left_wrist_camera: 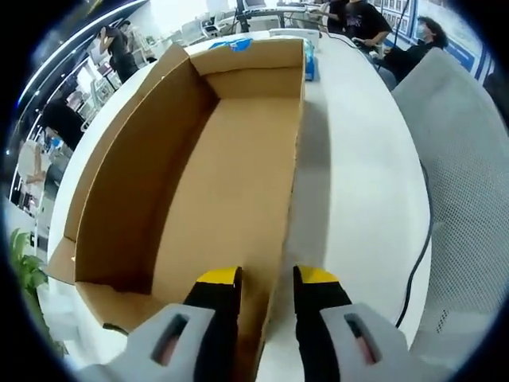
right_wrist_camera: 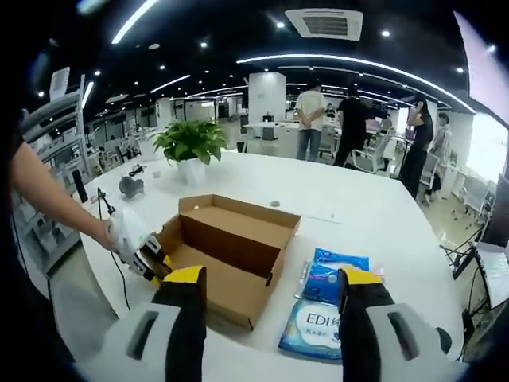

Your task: Operate the shoe box by opening the lid, removing the specified soft item, and placing it in the target area until the item is outside and the box remains undamaged.

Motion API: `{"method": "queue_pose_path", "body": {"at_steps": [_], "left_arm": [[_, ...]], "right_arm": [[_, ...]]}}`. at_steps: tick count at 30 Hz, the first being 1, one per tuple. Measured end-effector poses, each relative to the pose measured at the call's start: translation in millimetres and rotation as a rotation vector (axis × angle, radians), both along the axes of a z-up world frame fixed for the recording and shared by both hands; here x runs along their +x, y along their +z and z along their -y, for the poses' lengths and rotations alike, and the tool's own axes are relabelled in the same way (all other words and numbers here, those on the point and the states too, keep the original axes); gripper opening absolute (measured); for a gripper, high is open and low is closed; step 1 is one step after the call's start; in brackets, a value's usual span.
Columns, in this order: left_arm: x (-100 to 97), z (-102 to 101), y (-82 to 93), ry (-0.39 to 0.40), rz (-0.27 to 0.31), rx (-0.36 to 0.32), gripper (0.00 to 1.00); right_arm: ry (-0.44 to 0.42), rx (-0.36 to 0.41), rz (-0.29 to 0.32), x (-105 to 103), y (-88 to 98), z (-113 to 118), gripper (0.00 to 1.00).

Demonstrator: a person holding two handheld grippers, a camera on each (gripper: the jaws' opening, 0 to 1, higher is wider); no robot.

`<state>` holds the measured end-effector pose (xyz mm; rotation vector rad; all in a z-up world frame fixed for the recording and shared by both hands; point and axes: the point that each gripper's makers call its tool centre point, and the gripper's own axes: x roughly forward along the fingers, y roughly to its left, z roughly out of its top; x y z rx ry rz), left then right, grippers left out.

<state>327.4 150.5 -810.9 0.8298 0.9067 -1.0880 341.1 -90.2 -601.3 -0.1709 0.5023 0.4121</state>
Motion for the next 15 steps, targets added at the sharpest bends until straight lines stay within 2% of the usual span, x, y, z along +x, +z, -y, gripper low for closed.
{"method": "queue_pose_path", "body": {"at_steps": [2,9,15], "left_arm": [[0.0,0.8,-1.3,-0.009,0.001,-0.005,0.25],[-0.3,2.8,-5.2,-0.015,-0.006,-0.013,0.21],[0.9,4.4,-5.9,0.001,-0.016,-0.031,0.20]], "right_arm": [[-0.008,0.015,0.015,6.0,4.4,-0.2,0.60],[-0.069,0.095,0.005,21.1,12.1,-2.0,0.63],[-0.086,0.089,0.007,24.0,16.3,-3.9,0.63]]}}
